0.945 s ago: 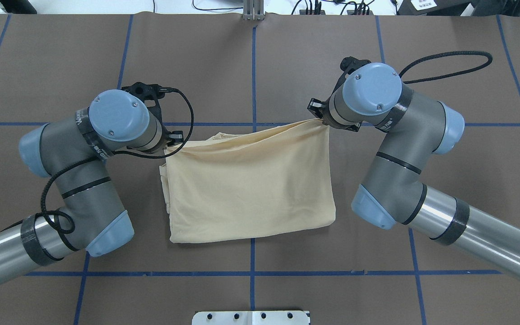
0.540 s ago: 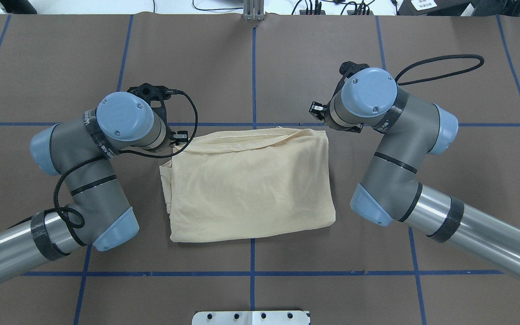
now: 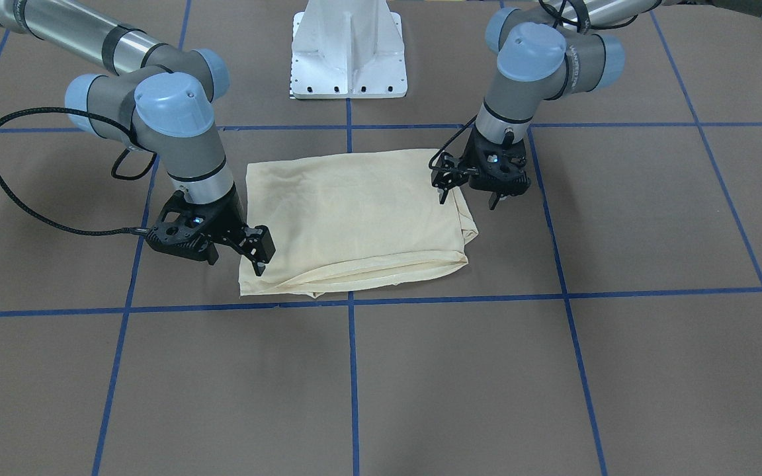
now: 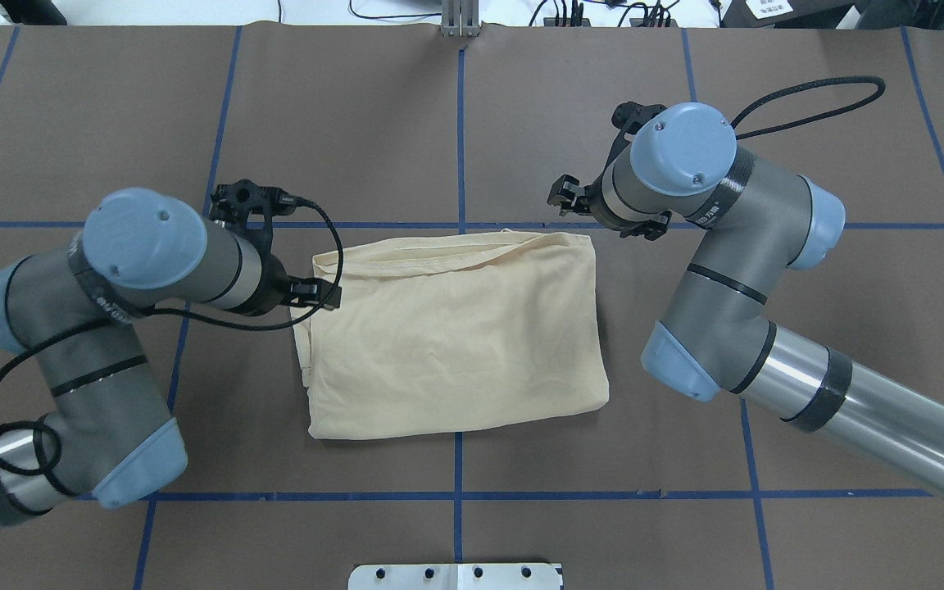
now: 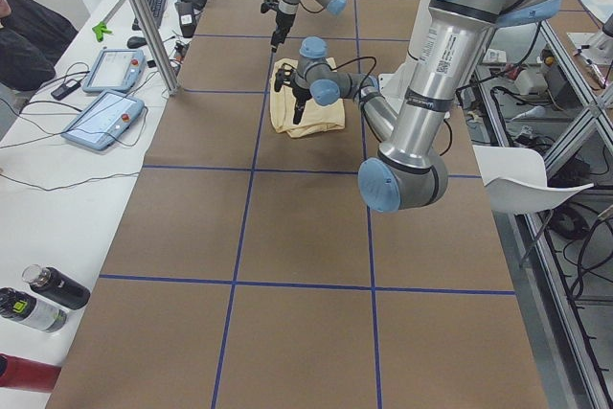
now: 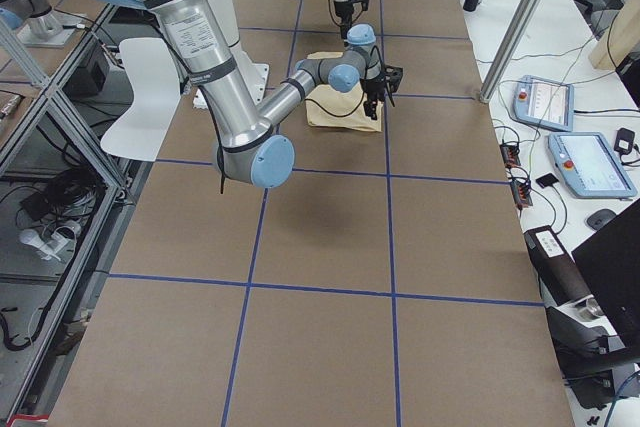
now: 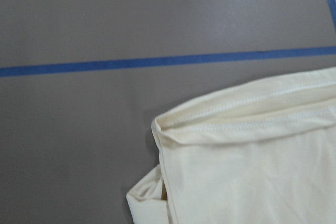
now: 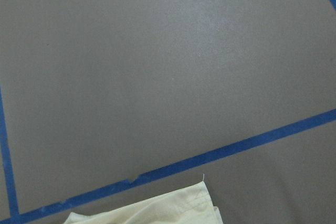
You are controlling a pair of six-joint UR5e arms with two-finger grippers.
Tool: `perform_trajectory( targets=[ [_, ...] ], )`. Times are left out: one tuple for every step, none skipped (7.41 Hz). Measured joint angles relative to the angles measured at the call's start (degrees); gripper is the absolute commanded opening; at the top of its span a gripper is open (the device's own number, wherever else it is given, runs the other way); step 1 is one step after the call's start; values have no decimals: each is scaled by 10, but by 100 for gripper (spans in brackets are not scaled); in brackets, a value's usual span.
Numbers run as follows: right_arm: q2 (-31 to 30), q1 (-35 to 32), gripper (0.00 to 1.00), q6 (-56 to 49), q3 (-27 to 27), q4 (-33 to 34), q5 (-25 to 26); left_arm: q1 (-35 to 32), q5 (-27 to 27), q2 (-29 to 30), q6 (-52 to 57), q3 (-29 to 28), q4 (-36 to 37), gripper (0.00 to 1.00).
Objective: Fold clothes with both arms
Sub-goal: 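Release the hem and draw both grippers back from the folded shirt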
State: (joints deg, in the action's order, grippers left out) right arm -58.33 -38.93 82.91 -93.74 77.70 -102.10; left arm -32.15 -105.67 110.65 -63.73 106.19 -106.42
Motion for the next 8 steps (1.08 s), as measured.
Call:
perform_trajectory(
  targets=[
    [-1, 0, 100, -1, -3, 0, -2, 30, -4, -30, -22, 11, -38, 100],
    [-2, -1, 100, -1, -4, 0, -3, 61, -4, -48, -53, 15, -73, 98],
    [-3, -1, 100, -1, -4, 0, -3, 83, -4, -55, -78, 17, -91, 75],
    [-3, -1, 100, -1, -5, 0, -3, 100, -4, -57, -94, 19, -98, 63],
    [-3, -1, 100, -1, -5, 0, -2, 109, -3, -57, -102, 19, -101, 63],
    [-3, -1, 100, 0, -5, 0, -2, 112, -3, -57, -105, 19, -102, 63],
    [-3, -1, 100, 0, -6, 0, -2, 113, -3, -57, -107, 18, -102, 63],
    [-3, -1, 100, 0, -6, 0, -2, 114, -3, -57, -107, 17, -102, 63]
  ],
)
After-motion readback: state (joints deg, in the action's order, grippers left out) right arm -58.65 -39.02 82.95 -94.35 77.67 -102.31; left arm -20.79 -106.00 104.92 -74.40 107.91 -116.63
